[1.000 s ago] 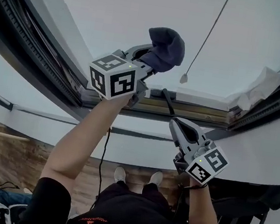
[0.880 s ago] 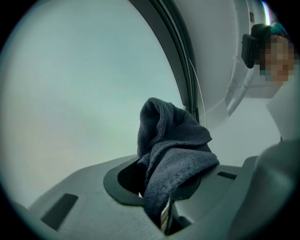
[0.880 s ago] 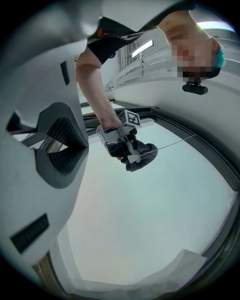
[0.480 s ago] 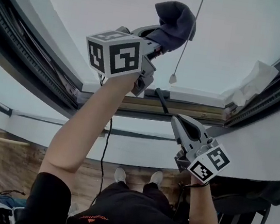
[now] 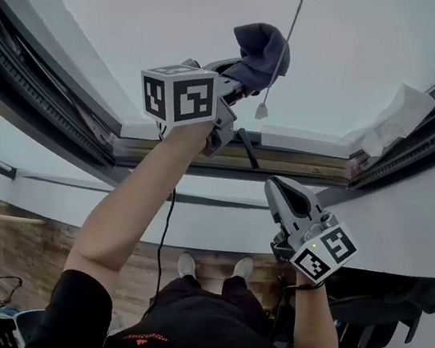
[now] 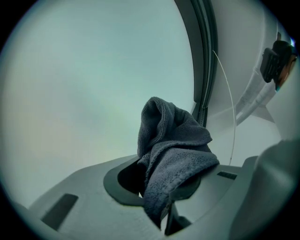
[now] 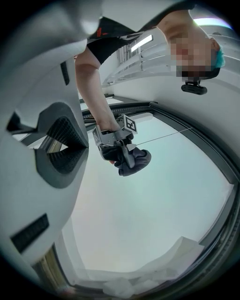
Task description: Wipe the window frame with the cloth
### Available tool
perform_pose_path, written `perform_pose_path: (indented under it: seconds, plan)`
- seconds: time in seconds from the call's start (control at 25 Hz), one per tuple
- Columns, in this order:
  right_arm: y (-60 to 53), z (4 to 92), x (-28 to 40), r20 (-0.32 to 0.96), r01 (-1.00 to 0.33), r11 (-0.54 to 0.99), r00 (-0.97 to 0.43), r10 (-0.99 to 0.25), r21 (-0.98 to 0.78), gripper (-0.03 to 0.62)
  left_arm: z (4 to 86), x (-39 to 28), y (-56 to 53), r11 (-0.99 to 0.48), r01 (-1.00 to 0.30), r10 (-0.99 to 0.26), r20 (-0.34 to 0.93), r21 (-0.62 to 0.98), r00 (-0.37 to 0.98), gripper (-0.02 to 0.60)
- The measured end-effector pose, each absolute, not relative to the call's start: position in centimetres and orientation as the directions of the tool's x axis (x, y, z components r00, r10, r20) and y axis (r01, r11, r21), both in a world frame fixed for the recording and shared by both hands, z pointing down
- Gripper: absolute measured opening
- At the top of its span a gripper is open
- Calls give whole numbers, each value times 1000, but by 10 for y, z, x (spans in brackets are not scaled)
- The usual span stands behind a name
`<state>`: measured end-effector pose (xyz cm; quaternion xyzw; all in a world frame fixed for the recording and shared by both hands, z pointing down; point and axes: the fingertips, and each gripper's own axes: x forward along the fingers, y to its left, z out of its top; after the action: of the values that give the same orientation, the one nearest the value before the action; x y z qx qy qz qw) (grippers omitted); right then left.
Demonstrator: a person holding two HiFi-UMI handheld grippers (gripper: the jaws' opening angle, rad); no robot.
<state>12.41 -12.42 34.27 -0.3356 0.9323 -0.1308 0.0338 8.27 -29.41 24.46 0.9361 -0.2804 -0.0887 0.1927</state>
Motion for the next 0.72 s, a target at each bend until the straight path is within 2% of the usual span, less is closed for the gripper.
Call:
perform_pose_path:
  seconds: [0.72]
  plan:
    - [-123,384,139,117,-644,699,-756,-644,-311,3,403,81,-307,-629,-510,-564,105,587,819,91]
